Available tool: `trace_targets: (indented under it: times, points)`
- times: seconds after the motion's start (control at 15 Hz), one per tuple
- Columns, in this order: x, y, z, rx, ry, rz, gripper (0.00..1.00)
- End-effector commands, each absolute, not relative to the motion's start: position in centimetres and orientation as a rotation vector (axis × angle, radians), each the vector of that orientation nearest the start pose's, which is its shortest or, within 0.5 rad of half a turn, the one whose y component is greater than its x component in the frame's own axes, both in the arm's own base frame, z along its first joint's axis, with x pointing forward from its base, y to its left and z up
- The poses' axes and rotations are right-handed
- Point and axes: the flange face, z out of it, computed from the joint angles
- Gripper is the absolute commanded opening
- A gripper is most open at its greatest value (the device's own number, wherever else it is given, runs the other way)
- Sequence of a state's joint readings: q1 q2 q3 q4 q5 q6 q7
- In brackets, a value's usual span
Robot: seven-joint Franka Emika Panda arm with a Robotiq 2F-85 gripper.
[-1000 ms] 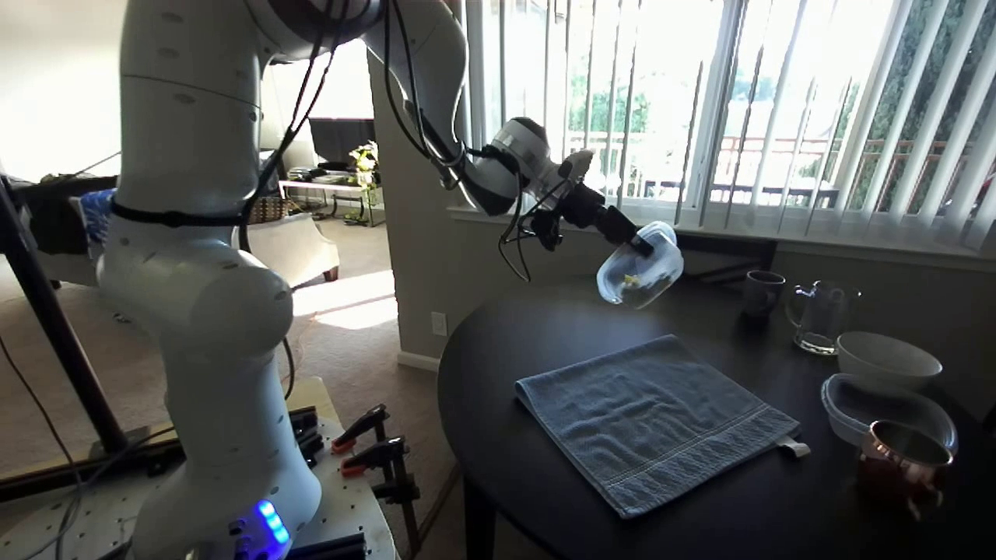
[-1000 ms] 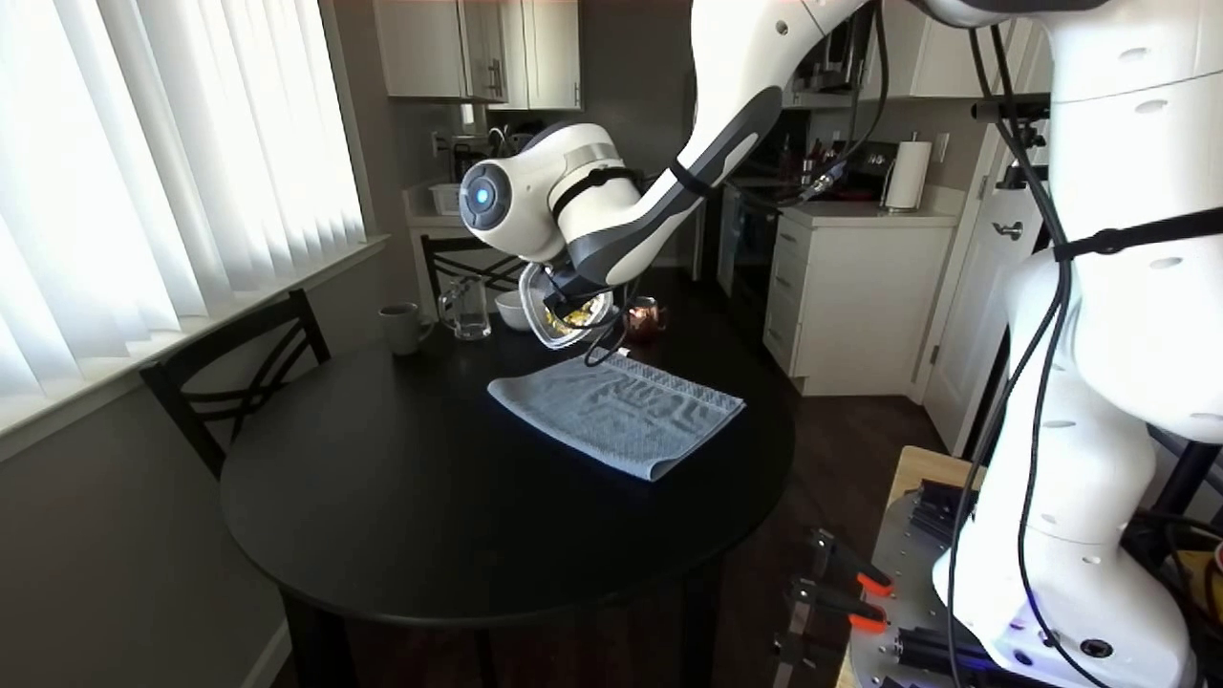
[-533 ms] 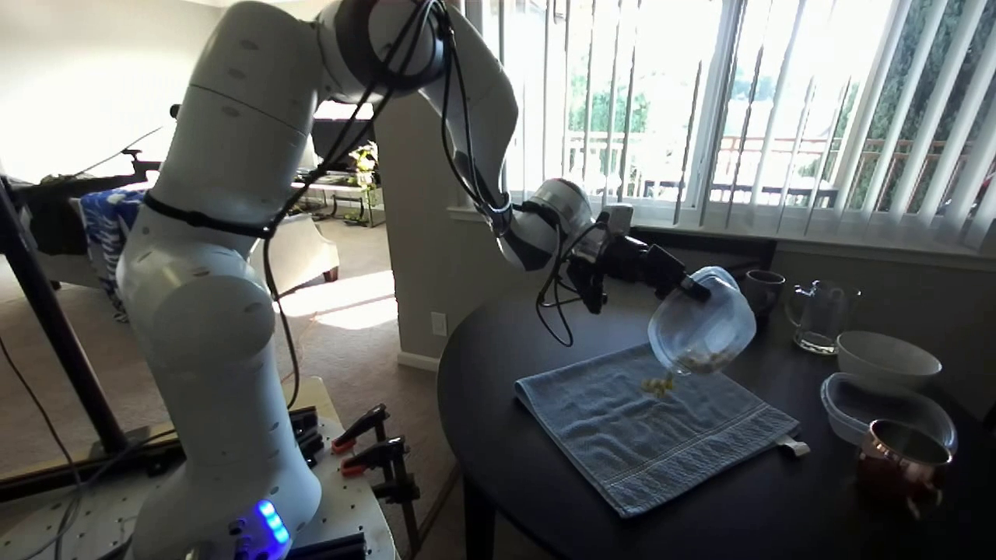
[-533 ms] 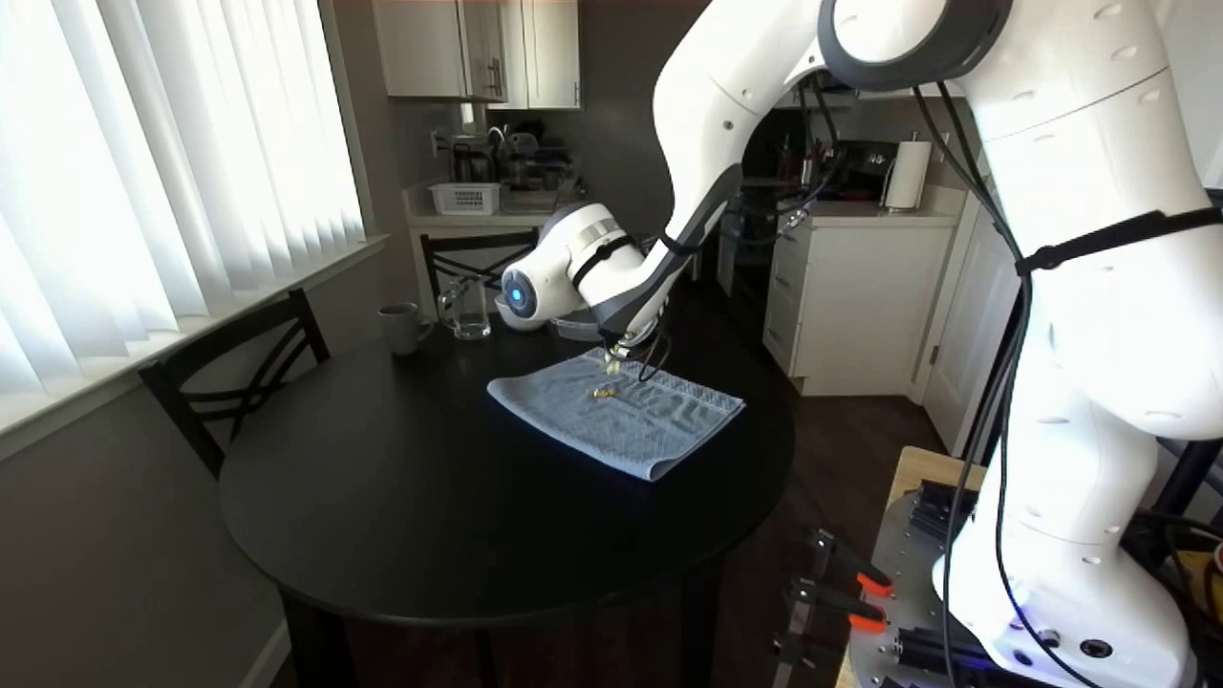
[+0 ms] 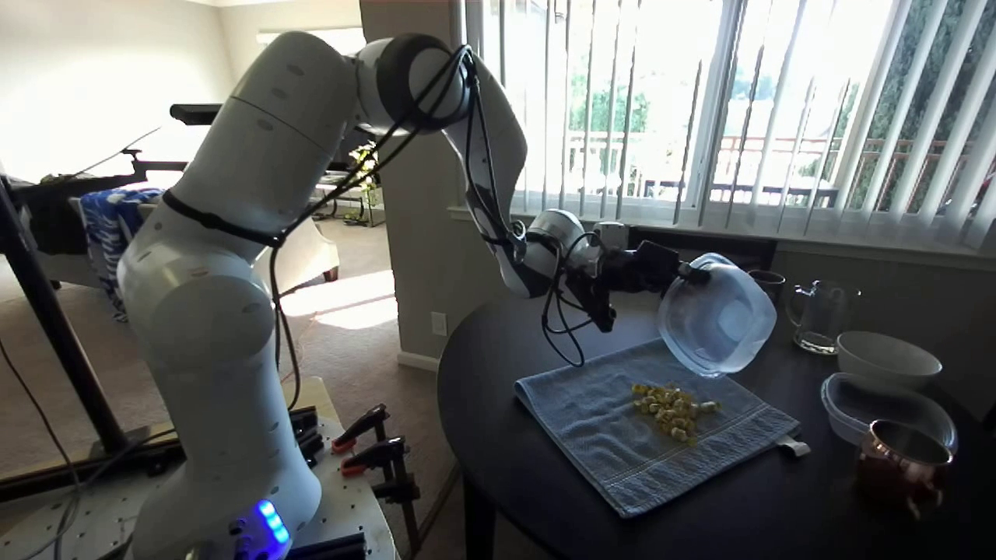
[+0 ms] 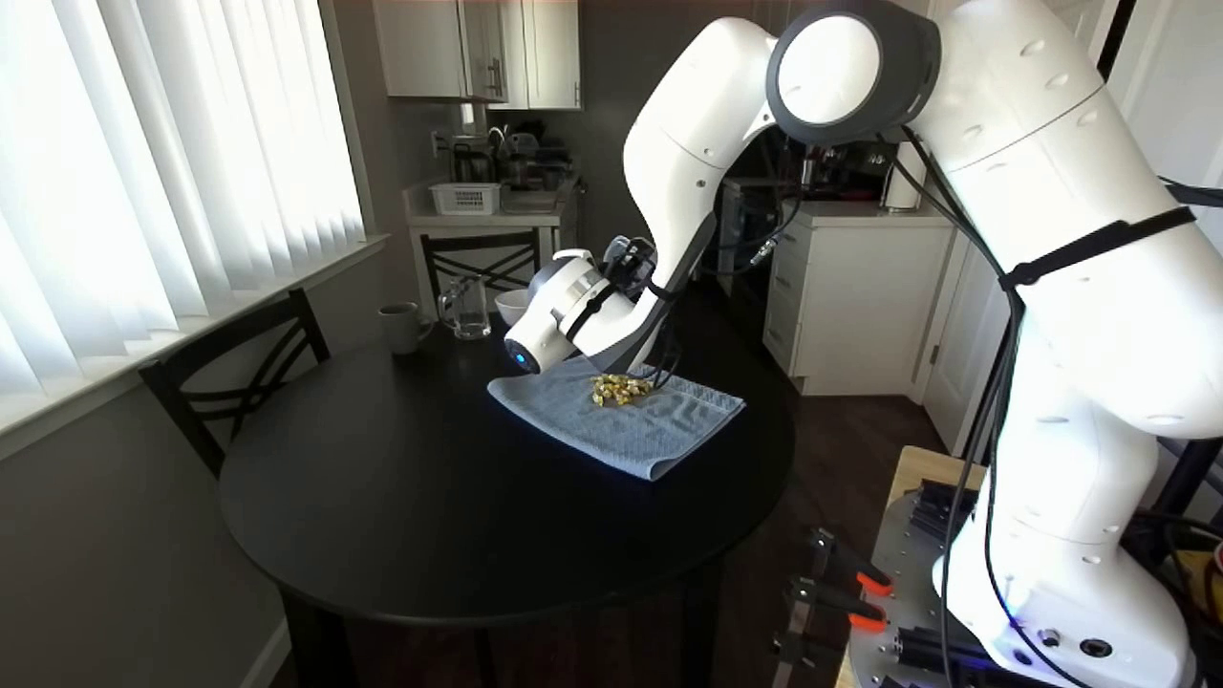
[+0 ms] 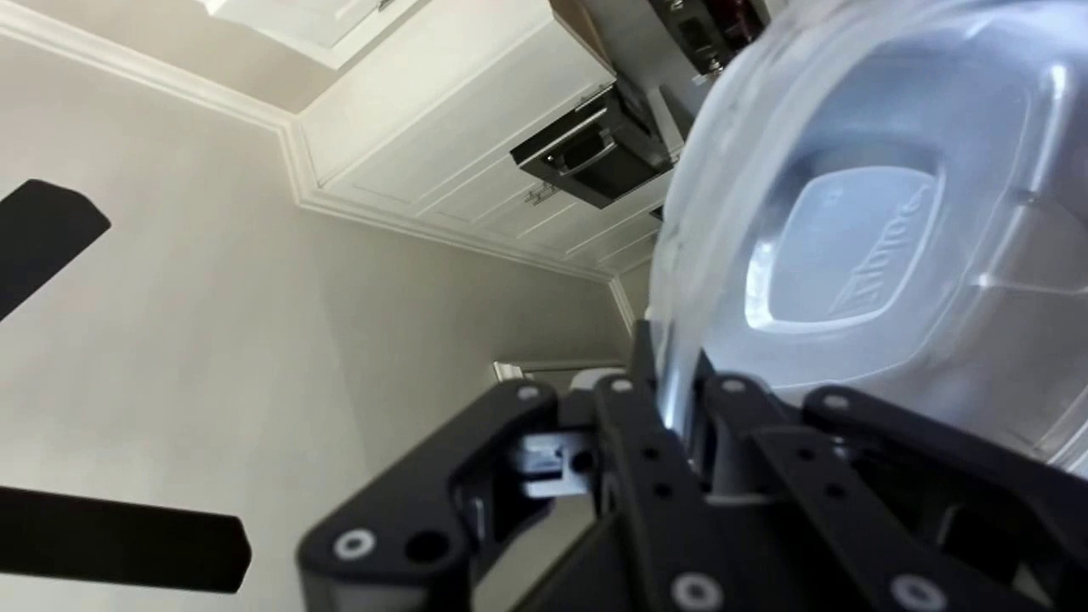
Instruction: Pour the candy onto the blue towel.
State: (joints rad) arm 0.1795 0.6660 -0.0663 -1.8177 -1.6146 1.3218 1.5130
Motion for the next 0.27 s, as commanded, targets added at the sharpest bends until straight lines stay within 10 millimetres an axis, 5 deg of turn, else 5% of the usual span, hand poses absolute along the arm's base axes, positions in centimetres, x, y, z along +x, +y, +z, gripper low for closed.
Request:
trace_targets:
  times: [0.0, 0.2]
  points:
    - [61.42, -4.61, 24.17, 1.211, -0.374, 0.534, 0.05]
    - [61.24, -3.92, 24.07, 1.224, -0.376, 0.528, 0.05]
